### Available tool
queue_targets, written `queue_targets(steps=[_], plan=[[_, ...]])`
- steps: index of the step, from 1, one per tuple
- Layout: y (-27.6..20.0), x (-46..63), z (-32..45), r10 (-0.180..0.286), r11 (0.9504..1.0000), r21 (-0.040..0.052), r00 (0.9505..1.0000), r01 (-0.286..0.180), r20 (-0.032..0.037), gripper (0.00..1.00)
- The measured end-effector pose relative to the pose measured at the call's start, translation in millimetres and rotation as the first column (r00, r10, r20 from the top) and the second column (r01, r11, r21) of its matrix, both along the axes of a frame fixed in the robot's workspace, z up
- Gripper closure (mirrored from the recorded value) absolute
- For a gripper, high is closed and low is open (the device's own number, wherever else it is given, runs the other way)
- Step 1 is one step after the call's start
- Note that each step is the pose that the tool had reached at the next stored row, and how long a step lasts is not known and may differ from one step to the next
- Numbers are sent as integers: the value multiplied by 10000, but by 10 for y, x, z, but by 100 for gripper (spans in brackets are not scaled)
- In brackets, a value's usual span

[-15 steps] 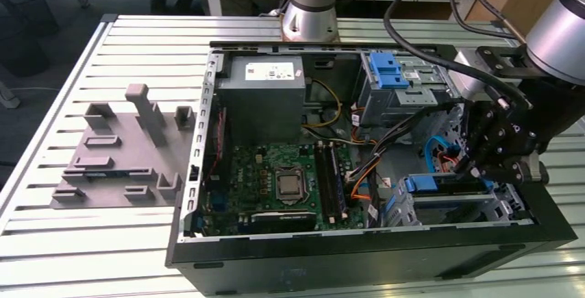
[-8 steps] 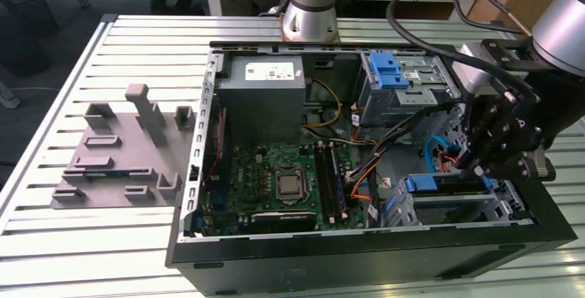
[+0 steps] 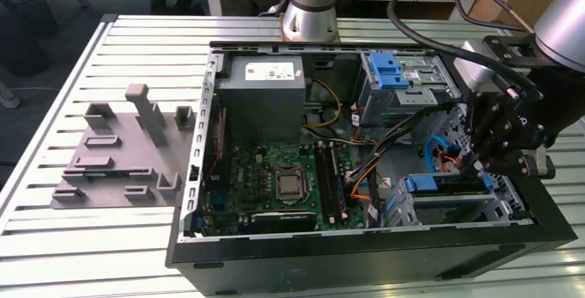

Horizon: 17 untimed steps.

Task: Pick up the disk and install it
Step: 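Insert the first disk wire, then insert the second disk wire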

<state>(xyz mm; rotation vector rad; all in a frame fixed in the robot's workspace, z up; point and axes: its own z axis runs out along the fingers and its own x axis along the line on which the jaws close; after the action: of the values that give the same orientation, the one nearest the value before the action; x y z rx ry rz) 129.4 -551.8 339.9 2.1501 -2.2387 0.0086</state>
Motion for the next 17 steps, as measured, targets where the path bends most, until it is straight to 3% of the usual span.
queue_targets(steps=[17], plan=[[-1,-36,3,2,10000,0,10000,-2,0,89]])
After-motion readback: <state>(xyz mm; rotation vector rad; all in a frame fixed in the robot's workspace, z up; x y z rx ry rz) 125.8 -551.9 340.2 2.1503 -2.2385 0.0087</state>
